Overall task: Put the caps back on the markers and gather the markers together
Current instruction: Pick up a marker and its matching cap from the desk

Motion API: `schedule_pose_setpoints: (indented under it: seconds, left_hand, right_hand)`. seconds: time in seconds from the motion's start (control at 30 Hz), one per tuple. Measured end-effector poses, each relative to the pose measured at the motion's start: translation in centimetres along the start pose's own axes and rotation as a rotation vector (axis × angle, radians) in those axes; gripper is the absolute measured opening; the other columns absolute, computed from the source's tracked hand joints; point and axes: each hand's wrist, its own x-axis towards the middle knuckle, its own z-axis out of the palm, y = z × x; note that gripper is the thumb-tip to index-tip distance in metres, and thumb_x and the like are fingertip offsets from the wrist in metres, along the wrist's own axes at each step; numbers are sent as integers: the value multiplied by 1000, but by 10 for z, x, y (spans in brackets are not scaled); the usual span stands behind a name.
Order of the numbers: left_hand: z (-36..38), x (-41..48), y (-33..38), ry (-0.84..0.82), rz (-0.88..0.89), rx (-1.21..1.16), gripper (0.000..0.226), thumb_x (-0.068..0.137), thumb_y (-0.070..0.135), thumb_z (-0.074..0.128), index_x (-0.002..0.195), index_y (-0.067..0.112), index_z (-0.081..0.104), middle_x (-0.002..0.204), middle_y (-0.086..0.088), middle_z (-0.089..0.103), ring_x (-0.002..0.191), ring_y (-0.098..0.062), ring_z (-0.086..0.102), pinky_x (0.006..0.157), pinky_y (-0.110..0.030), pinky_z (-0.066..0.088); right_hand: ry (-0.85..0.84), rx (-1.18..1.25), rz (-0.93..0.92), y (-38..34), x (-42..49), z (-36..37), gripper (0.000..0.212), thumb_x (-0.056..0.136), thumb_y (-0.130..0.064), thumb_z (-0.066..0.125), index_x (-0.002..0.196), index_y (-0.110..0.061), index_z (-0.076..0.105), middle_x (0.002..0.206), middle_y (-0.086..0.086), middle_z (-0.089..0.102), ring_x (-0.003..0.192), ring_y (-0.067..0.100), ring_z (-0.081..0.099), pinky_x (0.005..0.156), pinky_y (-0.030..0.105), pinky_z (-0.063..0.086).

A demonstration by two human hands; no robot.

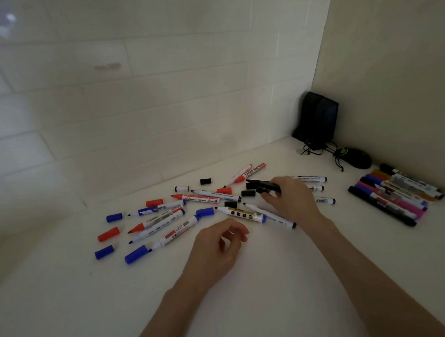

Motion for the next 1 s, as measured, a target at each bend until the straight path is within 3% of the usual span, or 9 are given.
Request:
schedule_pose_setpoints:
  seconds: [0.13,0.23,0.43,0.5,0.57,0.63,0.77,0.9,1.0]
  left_hand:
    - [-4,5,2,155,-122,-203,22,98,18,57,116,29,64,89,10,71,68,-9,67,65,-18,54]
    - [-6,7,4,173,-160,-303,26,97,26,60,122,31,64,88,8,72,60,-15,66,59,-20,53]
    - [-6,8,3,135,-158,-351,16,95,24,63,109,29,69,87,2,74,57,-19,64,56,-24,51]
    - [-7,8,2,168,-202,-407,12,96,22,62,105,28,68,87,0,74,59,-18,64,53,-24,47]
    - [-11,8,3,206,-246,-491,12,97,22,60,106,23,68,87,-3,73,60,-17,64,49,-23,43]
    - [-14,9,4,222,-273,-554,14,98,22,59,108,19,67,89,-4,73,61,-17,64,48,-22,41]
    - [-15,10,5,220,-273,-592,15,98,23,58,110,19,66,91,-4,73,63,-18,63,49,-23,40]
    - [-15,10,7,220,-269,-584,14,98,22,59,109,19,67,89,-3,74,61,-16,63,48,-22,40]
    - [-15,9,5,215,-263,-591,14,97,22,60,108,19,67,89,-5,73,61,-17,62,48,-22,39]
  right_hand:
    - [-256,481,-141,-16,-25,-22,11,88,-41,72,81,-37,67,57,-10,52,49,7,41,50,17,32]
    - [-291,623,-193,-26,-43,-24,15,87,-39,75,76,-31,70,56,-10,48,50,7,40,51,18,30]
    - [-314,622,-261,-32,-55,-17,23,85,-43,76,80,-21,69,61,-6,49,53,7,41,54,23,32]
    - [-277,630,-297,-31,-58,-20,17,91,-41,70,95,-25,71,64,-9,50,54,3,41,54,18,31]
    - [-234,655,-288,-24,-60,-23,23,101,-34,57,119,-28,69,66,-15,51,56,2,44,54,14,30]
    - [-186,625,-280,-13,-60,-24,30,103,-31,51,130,-31,64,70,-18,56,62,3,49,57,14,31]
    - [-112,465,-339,0,-60,-18,32,100,-38,54,131,-37,64,84,-13,57,80,9,54,67,22,41]
    - [-67,417,-365,-6,-61,-16,33,98,-41,55,130,-38,63,88,-13,56,85,8,53,70,34,49]
    - [-47,378,-393,-10,-63,-15,33,98,-41,55,130,-38,64,88,-13,53,85,7,51,70,35,48]
